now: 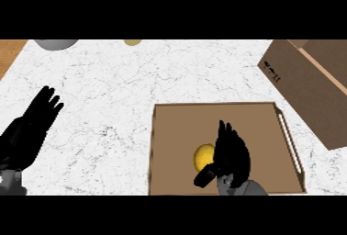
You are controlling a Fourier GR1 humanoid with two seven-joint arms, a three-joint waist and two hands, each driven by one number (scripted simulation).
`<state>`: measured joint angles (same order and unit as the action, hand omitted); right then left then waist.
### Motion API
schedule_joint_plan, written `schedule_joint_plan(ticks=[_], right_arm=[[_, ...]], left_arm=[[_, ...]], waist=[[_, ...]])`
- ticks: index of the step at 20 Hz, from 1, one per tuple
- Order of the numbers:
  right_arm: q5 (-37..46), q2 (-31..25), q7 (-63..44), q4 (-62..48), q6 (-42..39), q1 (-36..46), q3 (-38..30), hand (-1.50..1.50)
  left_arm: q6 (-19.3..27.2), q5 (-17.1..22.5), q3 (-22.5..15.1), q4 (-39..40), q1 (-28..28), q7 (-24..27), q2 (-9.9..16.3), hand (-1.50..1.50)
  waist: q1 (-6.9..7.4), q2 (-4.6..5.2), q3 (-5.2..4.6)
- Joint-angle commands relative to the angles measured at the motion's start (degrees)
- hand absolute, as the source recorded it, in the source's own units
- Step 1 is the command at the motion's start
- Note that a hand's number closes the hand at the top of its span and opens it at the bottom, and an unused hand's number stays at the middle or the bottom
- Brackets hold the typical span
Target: Pick the lemon from the tray and place it in the cardboard box
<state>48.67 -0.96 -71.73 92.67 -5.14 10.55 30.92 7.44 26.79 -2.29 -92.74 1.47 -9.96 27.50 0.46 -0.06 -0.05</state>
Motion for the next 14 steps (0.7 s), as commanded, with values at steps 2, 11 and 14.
schedule_joint_plan(ticks=[2, 11, 14], right_arm=[[-1.45, 0.91, -13.5, -2.01, 0.31, 3.78, 0.11, -1.5], [3.51, 0.91, -10.7, -1.55, 0.82, 3.08, 3.72, 1.5], [3.41, 0.91, -10.0, -3.65, 1.45, 5.81, 1.73, 1.5]], left_arm=[[-0.39, -0.86, -0.07, 0.25, -1.53, 0.92, -1.2, 0.0], [-0.5, -3.16, 0.73, -0.28, -1.29, 1.16, -3.08, 0.0], [-0.71, -3.07, 0.52, -0.95, -0.29, -1.71, -2.58, 0.0]], waist=[[0.1, 0.05, -0.02], [-0.13, -0.02, 0.03], [-0.01, 0.01, 0.04]])
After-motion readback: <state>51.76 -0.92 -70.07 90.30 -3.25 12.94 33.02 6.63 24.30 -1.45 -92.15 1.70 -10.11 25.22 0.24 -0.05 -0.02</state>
